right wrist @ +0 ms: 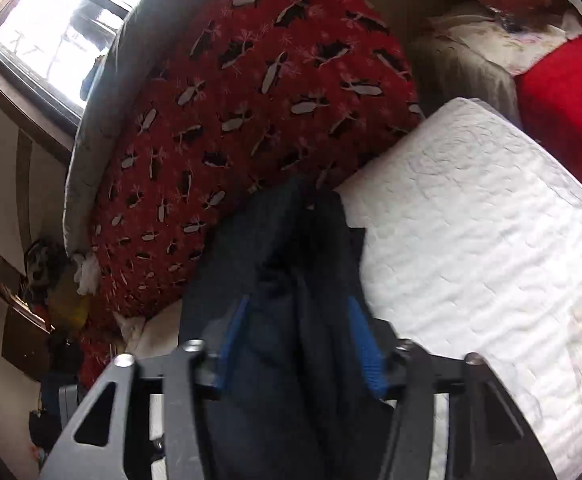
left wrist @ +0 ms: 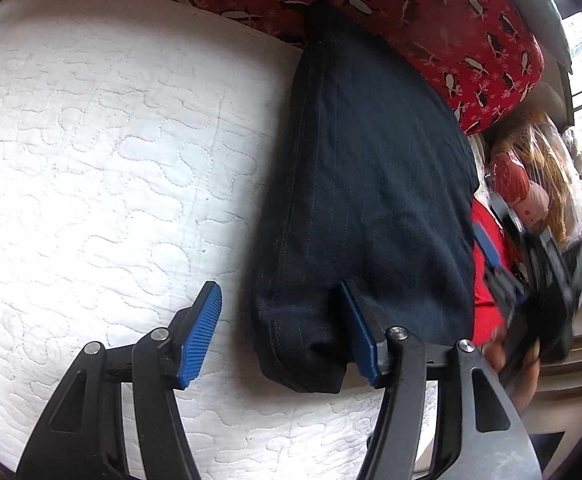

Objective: Fold large clothes

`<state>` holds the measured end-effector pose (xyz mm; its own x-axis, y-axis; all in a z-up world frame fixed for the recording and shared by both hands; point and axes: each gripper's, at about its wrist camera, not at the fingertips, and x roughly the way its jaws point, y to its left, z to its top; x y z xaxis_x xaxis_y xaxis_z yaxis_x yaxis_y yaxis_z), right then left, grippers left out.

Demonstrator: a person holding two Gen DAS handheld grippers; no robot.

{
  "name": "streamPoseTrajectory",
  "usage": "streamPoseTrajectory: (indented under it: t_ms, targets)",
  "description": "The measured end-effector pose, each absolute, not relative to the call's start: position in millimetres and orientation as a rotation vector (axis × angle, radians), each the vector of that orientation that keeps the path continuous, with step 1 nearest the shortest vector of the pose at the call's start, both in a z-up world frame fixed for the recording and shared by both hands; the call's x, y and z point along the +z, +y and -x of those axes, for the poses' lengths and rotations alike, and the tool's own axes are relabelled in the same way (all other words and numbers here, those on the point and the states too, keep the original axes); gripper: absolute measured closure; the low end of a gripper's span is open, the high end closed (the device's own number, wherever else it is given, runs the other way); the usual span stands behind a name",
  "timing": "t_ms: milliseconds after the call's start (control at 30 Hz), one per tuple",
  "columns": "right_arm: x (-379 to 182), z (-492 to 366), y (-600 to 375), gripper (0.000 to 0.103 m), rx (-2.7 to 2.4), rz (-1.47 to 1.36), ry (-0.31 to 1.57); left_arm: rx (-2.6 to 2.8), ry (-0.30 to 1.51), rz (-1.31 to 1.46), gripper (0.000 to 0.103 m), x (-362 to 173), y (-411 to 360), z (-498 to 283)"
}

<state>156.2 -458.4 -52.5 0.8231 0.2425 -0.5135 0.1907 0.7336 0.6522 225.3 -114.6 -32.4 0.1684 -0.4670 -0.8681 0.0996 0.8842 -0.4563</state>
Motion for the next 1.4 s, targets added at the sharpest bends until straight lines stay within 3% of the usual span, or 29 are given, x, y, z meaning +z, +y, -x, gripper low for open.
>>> streamPoseTrajectory:
  t_ms: [100, 133, 167, 300, 367, 467, 533, 567, 667, 800, 867, 933, 967, 1000, 1067, 1167, 1333, 1400]
  targets:
    - [-54, -200, -442, 0.051, 0.038, -0.691, 0.726, -0.424, 1.348, 0.311, 0.044, -29, -119, -225]
    - [-54, -212, -434, 0.065, 0.062, -0.663, 0.752, -0.436, 1.348, 0.313, 0.044, -26, -120, -224]
    - [-54, -217, -428, 0.098, 0.092, -0.631, 0.764, -0.444, 1.345, 0.313, 0.044, -24, -121, -224]
    - [-36, -209, -425, 0.099, 0.114, -0.558, 0.659, -0.488, 1.333, 0.309, 0.041, -23, -127, -222]
    - [-54, -204, -444, 0.099, 0.058, -0.647, 0.656, -0.486, 1.363, 0.321, 0.024, -36, -135, -224]
    - [-97, -207, -463, 0.099, -0.007, -0.740, 0.757, -0.507, 1.423, 0.371, 0.023, -47, -138, -223]
    - [-91, -204, -460, 0.094, -0.007, -0.713, 0.761, -0.510, 1.396, 0.360, 0.024, -37, -132, -220]
    - [-80, -199, -458, 0.083, -0.013, -0.698, 0.748, -0.505, 1.364, 0.352, 0.024, -28, -127, -218]
    - [-48, -167, -455, 0.078, 0.046, -0.675, 0.674, -0.479, 1.297, 0.332, 0.024, -12, -117, -214]
    - [-36, -127, -435, 0.059, 0.142, -0.600, 0.618, -0.449, 1.316, 0.313, 0.024, -21, -122, -211]
    - [-49, -118, -423, 0.059, 0.105, -0.533, 0.663, -0.436, 1.343, 0.300, 0.024, -33, -129, -209]
    - [-83, -125, -413, 0.068, 0.072, -0.484, 0.813, -0.426, 1.376, 0.279, 0.024, -42, -138, -208]
    - [-96, -123, -412, 0.076, 0.072, -0.489, 0.847, -0.426, 1.389, 0.280, 0.024, -43, -140, -207]
    - [-100, -119, -412, 0.091, 0.074, -0.499, 0.831, -0.432, 1.393, 0.295, 0.024, -41, -140, -204]
    - [-89, -107, -420, 0.101, 0.088, -0.544, 0.771, -0.451, 1.361, 0.308, 0.024, -31, -137, -197]
    - [-74, -94, -434, 0.102, 0.087, -0.595, 0.689, -0.441, 1.322, 0.257, 0.024, -24, -141, -188]
    - [-99, -106, -424, 0.102, 0.023, -0.508, 0.823, -0.416, 1.339, 0.184, 0.024, -32, -156, -184]
    - [-91, -102, -423, 0.094, 0.024, -0.520, 0.815, -0.414, 1.325, 0.164, 0.024, -29, -160, -183]
